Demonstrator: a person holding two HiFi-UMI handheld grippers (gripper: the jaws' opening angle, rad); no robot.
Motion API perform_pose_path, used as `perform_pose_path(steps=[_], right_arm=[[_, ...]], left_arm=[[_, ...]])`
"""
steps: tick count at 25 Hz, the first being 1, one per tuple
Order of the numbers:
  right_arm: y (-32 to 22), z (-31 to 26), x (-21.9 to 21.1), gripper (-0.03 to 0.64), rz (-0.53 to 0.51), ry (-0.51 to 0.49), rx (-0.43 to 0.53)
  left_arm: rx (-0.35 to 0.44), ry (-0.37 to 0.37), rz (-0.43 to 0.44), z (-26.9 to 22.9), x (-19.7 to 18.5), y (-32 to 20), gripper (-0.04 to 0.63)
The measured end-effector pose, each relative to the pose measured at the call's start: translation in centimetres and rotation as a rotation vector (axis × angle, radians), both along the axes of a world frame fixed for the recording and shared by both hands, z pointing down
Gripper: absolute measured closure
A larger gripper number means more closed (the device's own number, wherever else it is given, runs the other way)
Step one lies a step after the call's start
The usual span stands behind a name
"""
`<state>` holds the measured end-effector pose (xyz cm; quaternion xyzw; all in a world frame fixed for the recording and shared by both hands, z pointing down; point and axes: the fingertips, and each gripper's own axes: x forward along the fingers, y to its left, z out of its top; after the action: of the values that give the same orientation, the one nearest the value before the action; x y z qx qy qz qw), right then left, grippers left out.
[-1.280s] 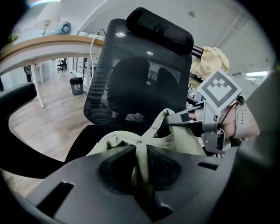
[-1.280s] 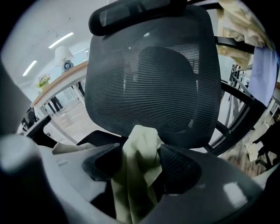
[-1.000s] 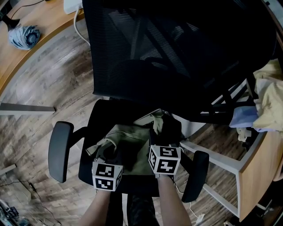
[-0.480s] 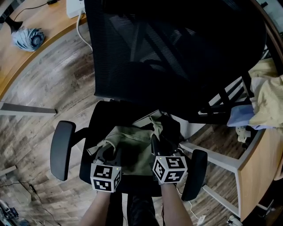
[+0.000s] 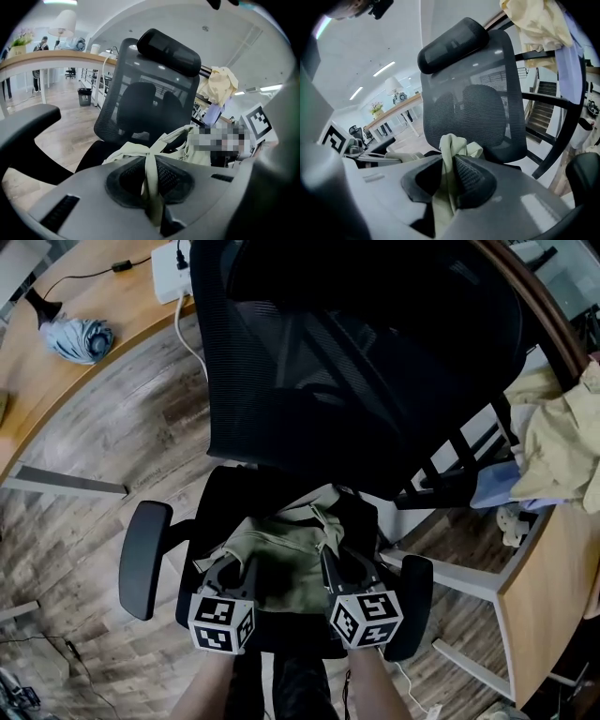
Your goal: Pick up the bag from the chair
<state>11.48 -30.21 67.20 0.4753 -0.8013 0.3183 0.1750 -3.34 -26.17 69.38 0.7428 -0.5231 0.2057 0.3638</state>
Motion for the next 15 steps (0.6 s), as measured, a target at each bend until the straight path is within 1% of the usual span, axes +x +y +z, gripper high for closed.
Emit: perform_pose_path(steps=[4, 15], right_arm=[[1.0, -0.7, 0.1, 0.548, 0.018, -0.034, -0.003], [2.6, -3.5, 0.9, 0.549, 0.056, -0.102, 0.040]], left_arm=[[0.015, 0.019, 0.009, -1.1, 0.1, 0.4, 0.574], [0.095, 0.022, 0.027, -4.5, 0.2, 0.5, 0.575]])
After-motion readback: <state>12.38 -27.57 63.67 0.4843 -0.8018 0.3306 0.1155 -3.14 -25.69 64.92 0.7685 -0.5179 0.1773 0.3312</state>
